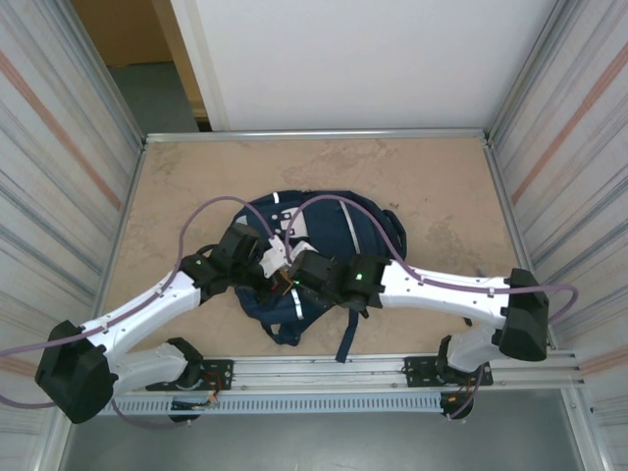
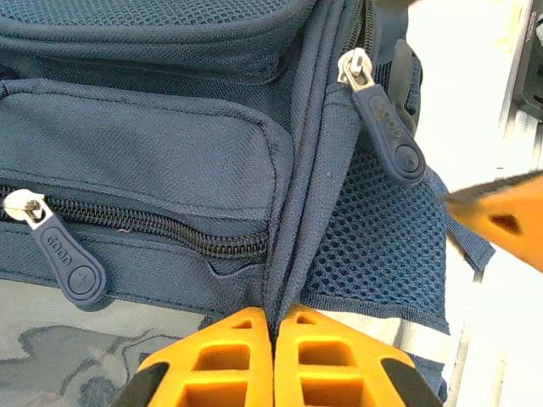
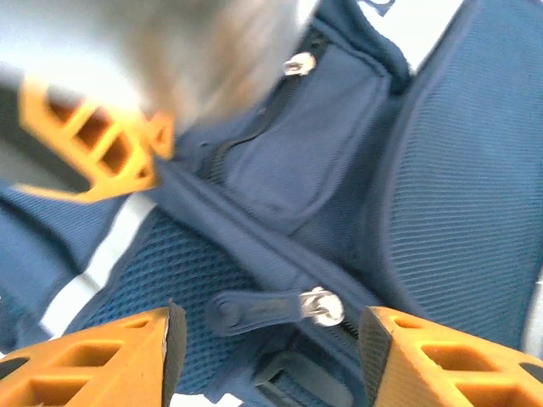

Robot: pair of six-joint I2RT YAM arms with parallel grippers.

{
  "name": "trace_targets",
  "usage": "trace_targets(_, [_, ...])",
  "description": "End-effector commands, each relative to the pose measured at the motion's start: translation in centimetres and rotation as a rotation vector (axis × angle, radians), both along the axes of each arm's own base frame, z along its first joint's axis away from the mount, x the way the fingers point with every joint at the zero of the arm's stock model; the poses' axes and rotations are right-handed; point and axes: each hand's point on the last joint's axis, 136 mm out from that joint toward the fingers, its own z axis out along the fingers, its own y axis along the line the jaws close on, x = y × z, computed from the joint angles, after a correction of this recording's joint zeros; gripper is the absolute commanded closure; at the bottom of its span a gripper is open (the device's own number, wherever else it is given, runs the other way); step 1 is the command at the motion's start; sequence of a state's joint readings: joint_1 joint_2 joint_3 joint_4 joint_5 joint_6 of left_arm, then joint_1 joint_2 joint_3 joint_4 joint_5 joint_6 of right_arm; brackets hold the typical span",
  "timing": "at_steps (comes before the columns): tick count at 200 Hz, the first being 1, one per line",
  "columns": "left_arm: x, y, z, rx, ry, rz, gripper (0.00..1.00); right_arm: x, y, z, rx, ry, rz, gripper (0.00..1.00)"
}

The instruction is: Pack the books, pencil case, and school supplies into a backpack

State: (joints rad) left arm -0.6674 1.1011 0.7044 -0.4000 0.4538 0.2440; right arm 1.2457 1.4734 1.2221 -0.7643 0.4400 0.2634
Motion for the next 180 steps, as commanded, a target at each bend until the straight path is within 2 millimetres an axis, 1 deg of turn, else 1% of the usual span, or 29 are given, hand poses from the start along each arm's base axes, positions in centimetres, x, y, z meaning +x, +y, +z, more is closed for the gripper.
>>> trace_targets(1, [0.1, -1.8, 4.2, -0.144, -0.065, -0.058, 1.0, 1.0, -2.4, -0.9, -0.184, -0.046, -0.097, 0.54])
trace_targets(13, [0.2, -1.7, 4.1, -0.139, -0.073, -0.055, 1.0, 0.8, -2.5, -0.7, -0.218, -0.058, -0.098, 0.63])
trace_targets(30, [0.5, -1.5, 4.0, -0.136, -0.068, -0.046, 1.0, 0.6, -2.6, -0.3, -0.215, -0.062, -0.109, 0.74])
trace_targets(41, [0.5, -1.5, 4.1, -0.138, -0.06, -0.046, 1.0, 0.4, -2.7, -0.1, -0.188, -0.046, -0.123, 0.76])
trace_targets(48, [0.5, -1.5, 4.2, -0.138, -0.06, -0.047, 1.0, 0.2, -2.6, -0.1, -0.163, -0.03, -0.128, 0.74])
trace_targets(50, [0.5, -1.5, 4.2, -0.139, -0.059, -0.046, 1.0, 0.1, -2.5, 0.0, -0.155, -0.023, -0.127, 0.71])
trace_targets(55, [0.5, -1.5, 4.3, -0.141, -0.06, -0.047, 1.0, -0.1, -2.3, -0.1, -0.135, -0.004, -0.124, 0.65])
trace_targets(61, [0.5, -1.5, 4.3, -0.142, -0.061, -0.052, 1.0, -0.7, -1.8, -0.1, -0.103, 0.036, -0.1, 0.53])
trace_targets(66, [0.5, -1.6, 4.3, -0.145, -0.062, -0.054, 1.0, -1.2, -1.3, -0.3, -0.081, 0.067, -0.077, 0.48])
trace_targets(73, [0.5, -1.6, 4.4, -0.15, -0.063, -0.056, 1.0, -2.0, -0.5, -0.6, -0.048, 0.107, -0.039, 0.44])
trace_targets(90, [0.4, -1.7, 4.8, -0.174, -0.051, -0.065, 1.0, -3.4, 0.7, -1.7, 0.012, 0.171, 0.049, 0.4])
trace_targets(98, [0.2, -1.8, 5.2, -0.186, -0.043, -0.069, 1.0, -3.1, 0.6, -2.0, 0.016, 0.162, 0.055, 0.38])
trace_targets(103, [0.0, -1.9, 5.5, -0.197, -0.042, -0.077, 1.0, -2.7, 0.2, -2.2, 0.009, 0.149, 0.04, 0.33])
trace_targets(125, [-0.3, -2.1, 6.7, -0.236, -0.055, -0.094, 1.0, -0.5, -1.9, -2.6, -0.056, 0.106, -0.029, 0.33])
trace_targets(138, [-0.5, -2.3, 7.2, -0.249, -0.052, -0.104, 1.0, 0.3, -2.4, -2.3, -0.094, 0.061, -0.044, 0.33])
trace_targets(156, [-0.9, -2.4, 7.6, -0.264, -0.031, -0.12, 1.0, 0.4, -2.2, -2.3, -0.12, 0.045, -0.035, 0.34])
trace_targets(180, [-0.9, -2.6, 7.7, -0.275, -0.029, -0.124, 1.0, -0.5, -1.5, -2.4, -0.145, 0.047, 0.007, 0.35])
